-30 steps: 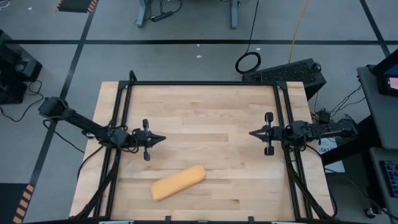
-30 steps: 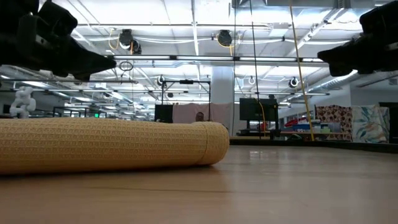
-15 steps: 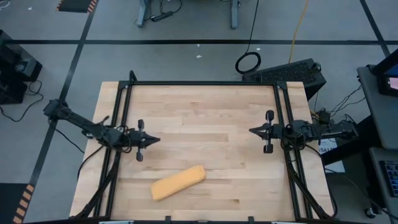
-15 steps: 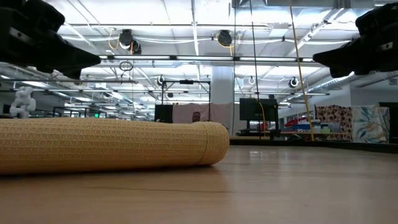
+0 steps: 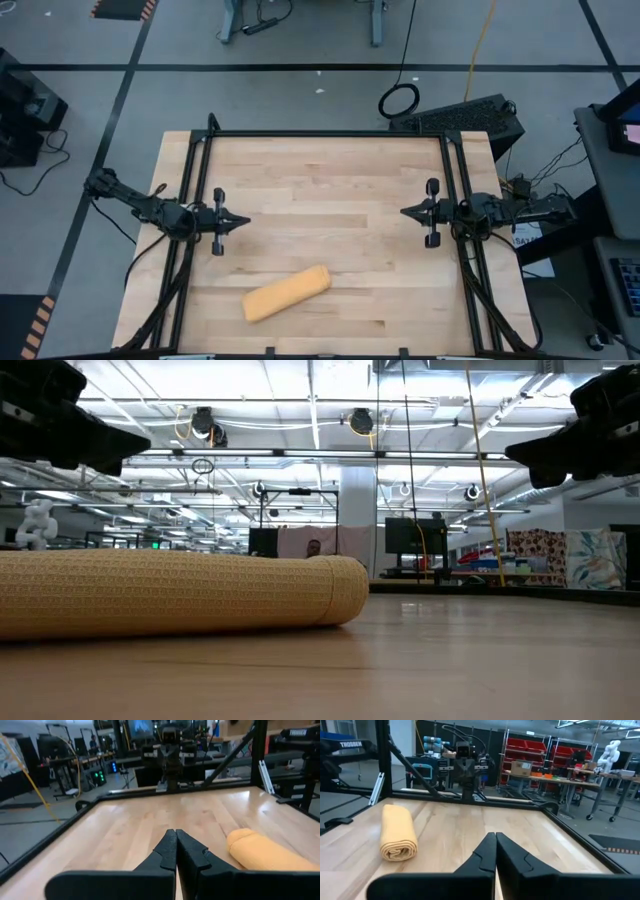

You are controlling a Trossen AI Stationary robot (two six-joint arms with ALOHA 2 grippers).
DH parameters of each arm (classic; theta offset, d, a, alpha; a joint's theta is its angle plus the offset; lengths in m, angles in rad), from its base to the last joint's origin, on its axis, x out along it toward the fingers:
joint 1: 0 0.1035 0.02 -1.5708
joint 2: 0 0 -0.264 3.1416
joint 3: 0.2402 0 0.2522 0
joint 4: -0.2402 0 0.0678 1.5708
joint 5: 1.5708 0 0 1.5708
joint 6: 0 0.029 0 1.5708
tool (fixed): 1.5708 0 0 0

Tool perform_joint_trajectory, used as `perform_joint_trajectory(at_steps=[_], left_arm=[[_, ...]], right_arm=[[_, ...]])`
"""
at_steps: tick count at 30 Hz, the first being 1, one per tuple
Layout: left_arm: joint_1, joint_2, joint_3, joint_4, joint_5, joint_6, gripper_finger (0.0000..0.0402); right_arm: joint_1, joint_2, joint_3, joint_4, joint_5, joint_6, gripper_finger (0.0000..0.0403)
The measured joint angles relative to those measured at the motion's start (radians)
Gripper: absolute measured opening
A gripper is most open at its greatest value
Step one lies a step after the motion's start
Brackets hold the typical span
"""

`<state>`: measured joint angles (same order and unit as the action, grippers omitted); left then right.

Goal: Roll towel
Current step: Return to Home Position

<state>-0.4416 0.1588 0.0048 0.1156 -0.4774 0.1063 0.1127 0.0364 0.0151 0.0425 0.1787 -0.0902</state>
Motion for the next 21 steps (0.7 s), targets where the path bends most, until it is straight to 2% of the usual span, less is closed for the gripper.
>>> perform_joint_trajectory(at_steps=[3,7,11,16,21], left_arm=[[0.011,-0.068,0.000,-0.020,0.016,0.029,0.0002],[0.045,-0.158,0.000,-0.045,0.104,0.057,0.0001],[0.098,-0.159,0.000,-0.052,0.161,0.056,0.0001],[0.167,-0.158,0.000,-0.062,0.245,0.033,0.0001],[0.232,-0.158,0.000,-0.073,0.304,0.022,0.0000]], right_arm=[[0.000,0.001,0.000,0.000,0.000,0.000,0.0000],[0.000,0.001,0.000,0.000,-0.001,0.004,0.0000],[0.000,0.003,0.000,0.000,-0.006,0.029,0.0000],[0.000,0.011,0.000,-0.015,-0.096,0.037,0.0000],[-0.010,0.011,0.000,-0.012,-0.079,0.010,0.0000]])
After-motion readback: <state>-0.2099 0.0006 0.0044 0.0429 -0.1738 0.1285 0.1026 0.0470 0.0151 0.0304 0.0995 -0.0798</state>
